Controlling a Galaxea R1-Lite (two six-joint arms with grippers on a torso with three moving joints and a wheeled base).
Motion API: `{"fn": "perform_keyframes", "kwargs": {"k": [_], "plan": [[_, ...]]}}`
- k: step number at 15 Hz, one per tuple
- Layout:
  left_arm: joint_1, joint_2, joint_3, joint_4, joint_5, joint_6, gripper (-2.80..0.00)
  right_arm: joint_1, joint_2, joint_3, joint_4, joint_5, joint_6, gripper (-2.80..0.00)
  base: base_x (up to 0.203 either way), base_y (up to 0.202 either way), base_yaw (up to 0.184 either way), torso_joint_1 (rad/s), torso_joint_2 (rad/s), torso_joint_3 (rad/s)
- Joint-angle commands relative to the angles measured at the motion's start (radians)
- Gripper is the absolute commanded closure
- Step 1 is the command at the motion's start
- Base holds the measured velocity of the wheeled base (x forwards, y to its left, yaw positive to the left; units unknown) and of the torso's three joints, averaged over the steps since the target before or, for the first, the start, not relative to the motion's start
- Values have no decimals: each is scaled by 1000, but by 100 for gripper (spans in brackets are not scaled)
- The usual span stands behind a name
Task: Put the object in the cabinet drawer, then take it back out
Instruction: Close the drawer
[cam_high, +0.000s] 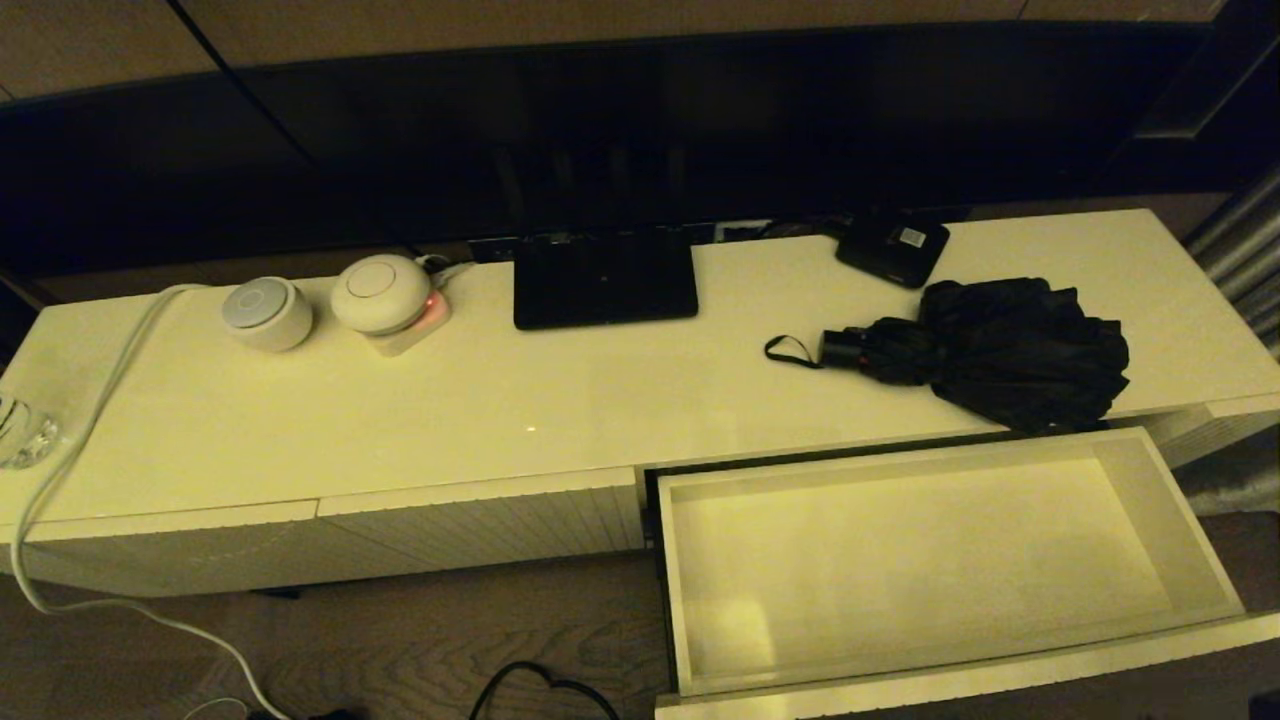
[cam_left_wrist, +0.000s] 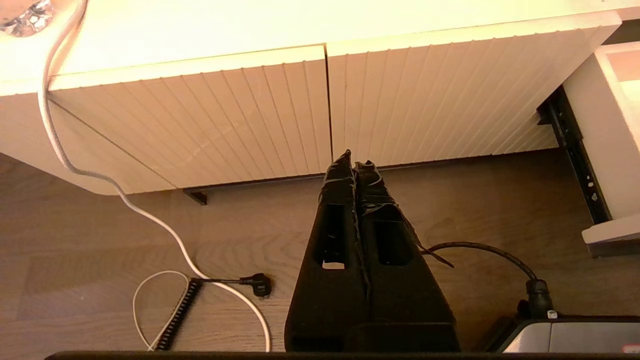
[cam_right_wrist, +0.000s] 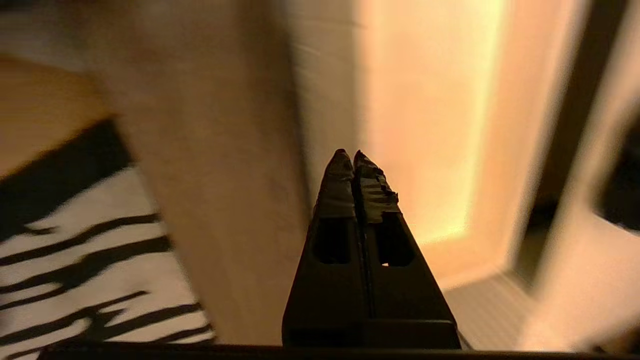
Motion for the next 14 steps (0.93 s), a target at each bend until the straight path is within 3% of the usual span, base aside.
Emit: {"fn": "perform_keyframes", "kwargs": {"k": [1,4,8,10,14], "plan": [[0,0,3,0,0,0,0,17,-55,16,134,19,-8,0,0,0,0,0,0,0],[0,0,3,0,0,0,0,44,-76,10,303,51,-9,0,0,0,0,0,0,0],[0,0,3,0,0,0,0,50,32,14,320,54,-9,0,0,0,0,0,0,0],[0,0,3,0,0,0,0,47,129,10,274,52,-10,0,0,0,0,0,0,0],[0,0,3,0,0,0,0,47,377,15,32,44,-12,0,0,0,0,0,0,0]]}}
